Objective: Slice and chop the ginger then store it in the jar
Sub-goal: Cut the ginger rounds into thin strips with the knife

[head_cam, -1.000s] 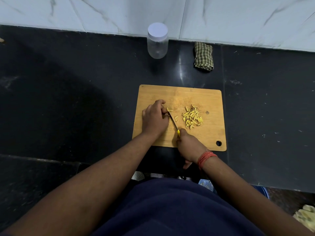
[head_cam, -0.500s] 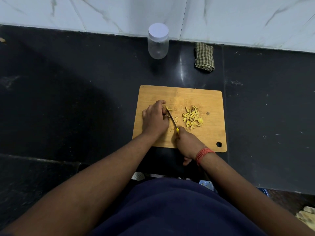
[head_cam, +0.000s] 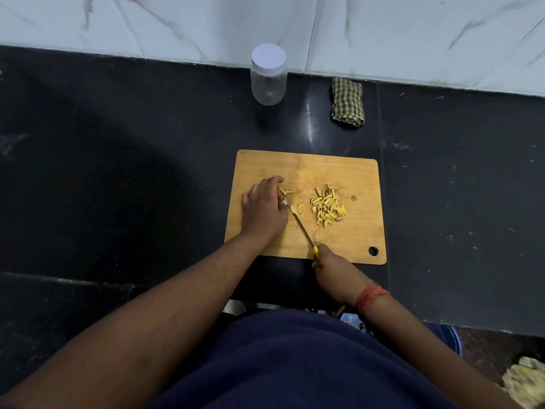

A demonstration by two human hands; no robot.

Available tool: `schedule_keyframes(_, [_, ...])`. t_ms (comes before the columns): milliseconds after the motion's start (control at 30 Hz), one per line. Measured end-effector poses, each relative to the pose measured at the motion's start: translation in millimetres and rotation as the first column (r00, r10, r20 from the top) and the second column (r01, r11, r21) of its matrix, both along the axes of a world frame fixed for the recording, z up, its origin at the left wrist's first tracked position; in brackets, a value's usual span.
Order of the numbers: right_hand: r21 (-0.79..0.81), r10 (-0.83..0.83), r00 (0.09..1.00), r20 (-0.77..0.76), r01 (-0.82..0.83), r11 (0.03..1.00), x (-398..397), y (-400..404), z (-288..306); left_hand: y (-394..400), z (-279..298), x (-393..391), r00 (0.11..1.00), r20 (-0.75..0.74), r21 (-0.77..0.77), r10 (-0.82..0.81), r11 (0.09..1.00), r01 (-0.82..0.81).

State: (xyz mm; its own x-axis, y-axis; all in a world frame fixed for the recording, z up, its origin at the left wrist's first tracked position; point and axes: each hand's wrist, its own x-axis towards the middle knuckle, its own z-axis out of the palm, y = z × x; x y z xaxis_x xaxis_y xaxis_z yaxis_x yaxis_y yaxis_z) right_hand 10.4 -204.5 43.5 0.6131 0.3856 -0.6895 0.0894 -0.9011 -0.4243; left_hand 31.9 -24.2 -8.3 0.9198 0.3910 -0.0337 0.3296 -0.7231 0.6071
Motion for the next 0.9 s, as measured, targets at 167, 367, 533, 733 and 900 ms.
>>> schedule_keyframes(167, [0.092, -0.152, 0.988, -0.015, 0.152, 0.984, 4, -3, 10, 2, -5, -3, 0.999, 0.022, 0.003, -0.027, 1.000, 0.027])
schedule_keyframes(367, [0.162, -0.188, 0.968, -0.164, 0.215, 0.963, 8, 14, 21, 5, -6, -6, 0.994, 0.099, -0.152, 0.042, 0.988, -0.026])
schedule_keyframes(533, [0.163, -0.125, 0.976, -0.176, 0.154, 0.975, 9, 29, 18, 7, -6, -9, 0.987, 0.150, -0.173, 0.066, 0.984, -0.040])
schedule_keyframes(733, [0.125, -0.251, 0.963, -0.098, 0.262, 0.957, 6, 21, 11, 17, -13, -18, 0.988, 0.081, 0.179, -0.131, 0.977, 0.115])
schedule_keyframes(900, [0.141, -0.194, 0.977, -0.090, 0.206, 0.968, 0, 19, 7, 15, -17, -16, 0.972, 0.007, 0.317, -0.235, 0.922, 0.221])
